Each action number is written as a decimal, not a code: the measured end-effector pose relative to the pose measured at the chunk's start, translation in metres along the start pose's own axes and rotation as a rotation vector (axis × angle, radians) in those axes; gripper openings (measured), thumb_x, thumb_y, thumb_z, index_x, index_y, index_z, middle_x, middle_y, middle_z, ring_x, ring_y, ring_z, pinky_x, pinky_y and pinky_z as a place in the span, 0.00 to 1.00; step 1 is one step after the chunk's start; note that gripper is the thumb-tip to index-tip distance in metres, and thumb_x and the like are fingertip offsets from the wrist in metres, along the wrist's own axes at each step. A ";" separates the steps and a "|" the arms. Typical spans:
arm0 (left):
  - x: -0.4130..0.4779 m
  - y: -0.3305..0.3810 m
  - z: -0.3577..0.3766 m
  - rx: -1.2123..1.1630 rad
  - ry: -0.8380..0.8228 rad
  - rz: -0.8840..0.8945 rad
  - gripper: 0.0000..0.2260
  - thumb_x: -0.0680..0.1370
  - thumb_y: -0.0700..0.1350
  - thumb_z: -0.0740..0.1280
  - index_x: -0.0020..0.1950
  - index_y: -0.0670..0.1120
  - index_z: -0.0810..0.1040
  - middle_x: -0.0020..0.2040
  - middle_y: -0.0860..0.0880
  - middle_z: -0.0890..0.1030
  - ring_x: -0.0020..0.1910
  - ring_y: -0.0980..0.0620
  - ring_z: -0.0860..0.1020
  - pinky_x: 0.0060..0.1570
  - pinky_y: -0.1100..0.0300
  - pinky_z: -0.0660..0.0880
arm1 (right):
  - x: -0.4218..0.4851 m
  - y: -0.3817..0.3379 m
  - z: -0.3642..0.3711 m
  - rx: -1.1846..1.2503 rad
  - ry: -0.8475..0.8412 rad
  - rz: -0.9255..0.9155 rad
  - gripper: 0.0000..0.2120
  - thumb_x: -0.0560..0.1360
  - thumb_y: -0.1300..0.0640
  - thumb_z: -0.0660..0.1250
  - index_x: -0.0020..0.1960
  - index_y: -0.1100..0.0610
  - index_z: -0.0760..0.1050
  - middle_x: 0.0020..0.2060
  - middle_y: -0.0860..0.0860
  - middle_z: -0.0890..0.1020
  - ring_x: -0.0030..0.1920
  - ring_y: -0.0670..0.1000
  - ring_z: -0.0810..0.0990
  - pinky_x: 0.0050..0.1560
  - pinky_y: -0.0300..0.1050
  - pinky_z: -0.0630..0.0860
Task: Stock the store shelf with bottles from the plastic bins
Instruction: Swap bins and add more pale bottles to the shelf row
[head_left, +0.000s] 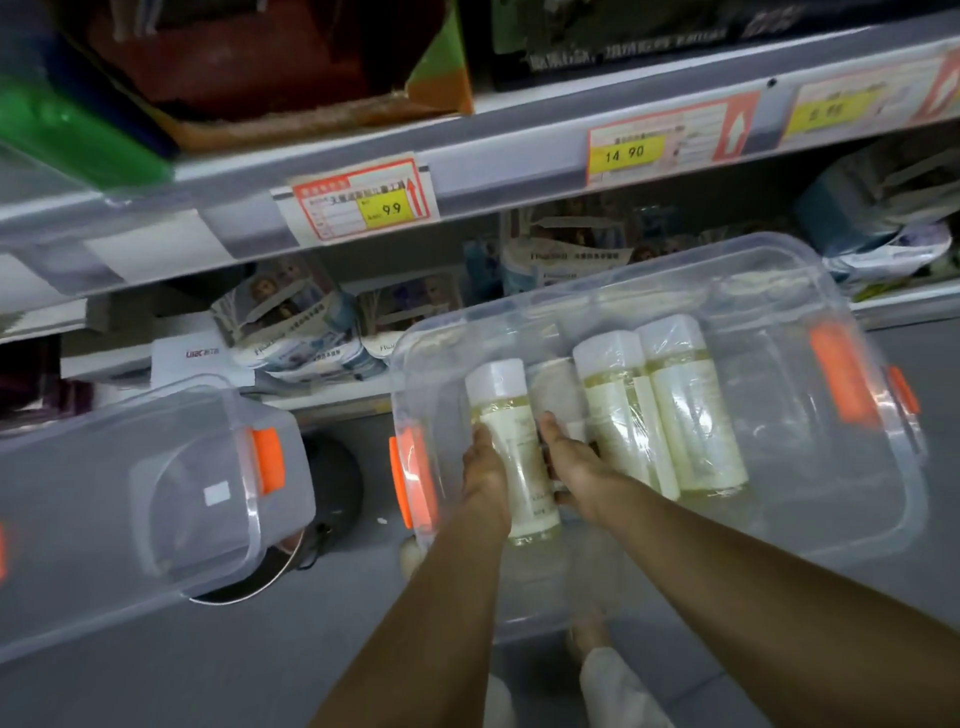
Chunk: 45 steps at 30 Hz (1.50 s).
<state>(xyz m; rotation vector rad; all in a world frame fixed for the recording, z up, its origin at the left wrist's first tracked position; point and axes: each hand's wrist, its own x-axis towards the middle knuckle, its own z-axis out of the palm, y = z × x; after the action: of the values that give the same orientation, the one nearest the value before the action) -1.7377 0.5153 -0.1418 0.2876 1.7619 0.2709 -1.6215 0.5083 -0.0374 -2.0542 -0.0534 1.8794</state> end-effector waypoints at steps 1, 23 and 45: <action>0.011 -0.004 0.001 0.011 0.006 0.010 0.46 0.58 0.81 0.56 0.65 0.52 0.77 0.56 0.44 0.83 0.55 0.38 0.82 0.61 0.36 0.74 | 0.000 0.000 0.001 0.016 0.005 0.006 0.31 0.80 0.33 0.52 0.67 0.55 0.75 0.62 0.56 0.79 0.59 0.56 0.79 0.64 0.55 0.75; -0.192 0.070 -0.025 -0.125 -0.465 0.002 0.40 0.74 0.76 0.52 0.57 0.43 0.83 0.48 0.40 0.86 0.41 0.43 0.85 0.47 0.50 0.80 | -0.105 -0.035 -0.055 -0.208 -0.051 -0.272 0.22 0.81 0.42 0.60 0.56 0.61 0.79 0.39 0.57 0.80 0.36 0.53 0.77 0.43 0.47 0.79; -0.412 0.162 -0.113 -0.229 -0.595 0.503 0.41 0.63 0.72 0.72 0.65 0.45 0.81 0.58 0.39 0.83 0.55 0.41 0.83 0.58 0.44 0.78 | -0.346 -0.120 -0.048 -0.326 -0.253 -0.700 0.24 0.79 0.37 0.60 0.48 0.58 0.79 0.34 0.55 0.79 0.34 0.52 0.76 0.39 0.47 0.77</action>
<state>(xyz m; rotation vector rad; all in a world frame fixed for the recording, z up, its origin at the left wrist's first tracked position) -1.7577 0.5255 0.3145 0.5783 1.0405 0.6686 -1.5906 0.5181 0.3302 -1.6343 -1.0539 1.7125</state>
